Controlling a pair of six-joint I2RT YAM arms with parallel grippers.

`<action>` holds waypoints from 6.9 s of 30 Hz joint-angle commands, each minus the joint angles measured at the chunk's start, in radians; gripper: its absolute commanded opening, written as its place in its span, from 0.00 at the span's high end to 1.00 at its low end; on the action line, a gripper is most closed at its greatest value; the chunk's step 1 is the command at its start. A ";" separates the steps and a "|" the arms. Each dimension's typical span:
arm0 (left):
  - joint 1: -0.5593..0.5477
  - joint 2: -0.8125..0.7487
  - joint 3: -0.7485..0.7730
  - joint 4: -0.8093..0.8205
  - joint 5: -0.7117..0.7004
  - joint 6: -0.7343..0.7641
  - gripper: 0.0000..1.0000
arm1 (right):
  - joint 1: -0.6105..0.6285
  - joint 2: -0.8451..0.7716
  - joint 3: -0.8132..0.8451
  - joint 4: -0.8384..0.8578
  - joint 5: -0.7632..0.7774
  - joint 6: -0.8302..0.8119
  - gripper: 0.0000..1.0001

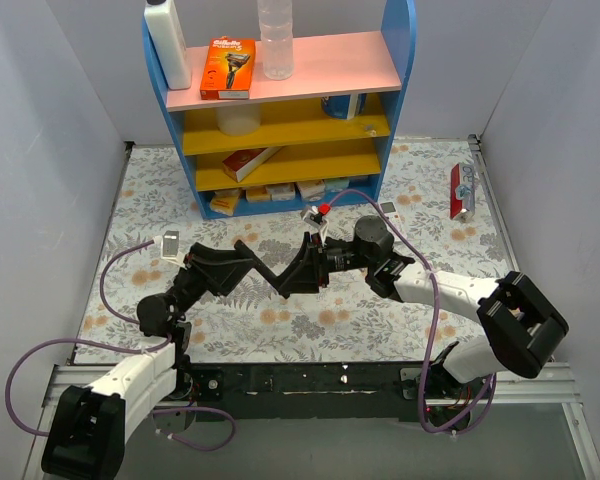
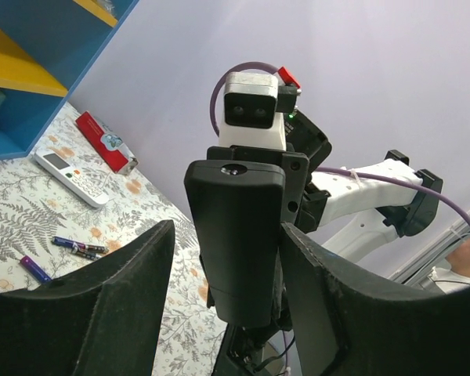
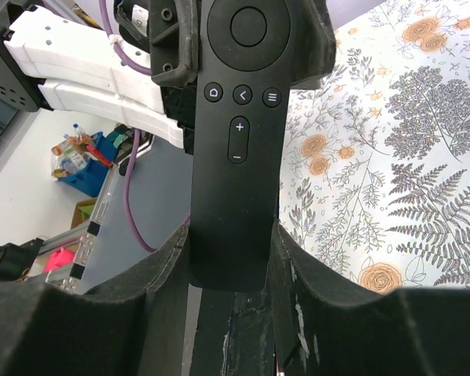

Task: Load the batteries into the remote control
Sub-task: Turn over the remote control, then remove the battery cover from the remote control.

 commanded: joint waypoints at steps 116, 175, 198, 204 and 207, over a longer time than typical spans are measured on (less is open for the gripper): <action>-0.027 -0.169 0.361 -1.206 -0.444 0.162 1.00 | 0.144 -0.022 0.300 -0.565 0.716 -0.618 0.10; -0.024 -0.112 0.411 -1.152 -0.760 0.137 1.00 | 0.209 0.166 0.318 -0.818 0.702 -0.684 0.58; 0.022 -0.164 0.361 -1.113 -0.789 0.172 1.00 | 0.209 0.156 0.223 -0.797 0.696 -0.680 0.58; 0.039 -0.162 0.354 -1.106 -0.794 0.168 1.00 | 0.209 0.140 0.194 -0.789 0.712 -0.678 0.58; 0.043 -0.165 0.351 -1.109 -0.800 0.157 1.00 | 0.209 0.139 0.182 -0.788 0.713 -0.678 0.58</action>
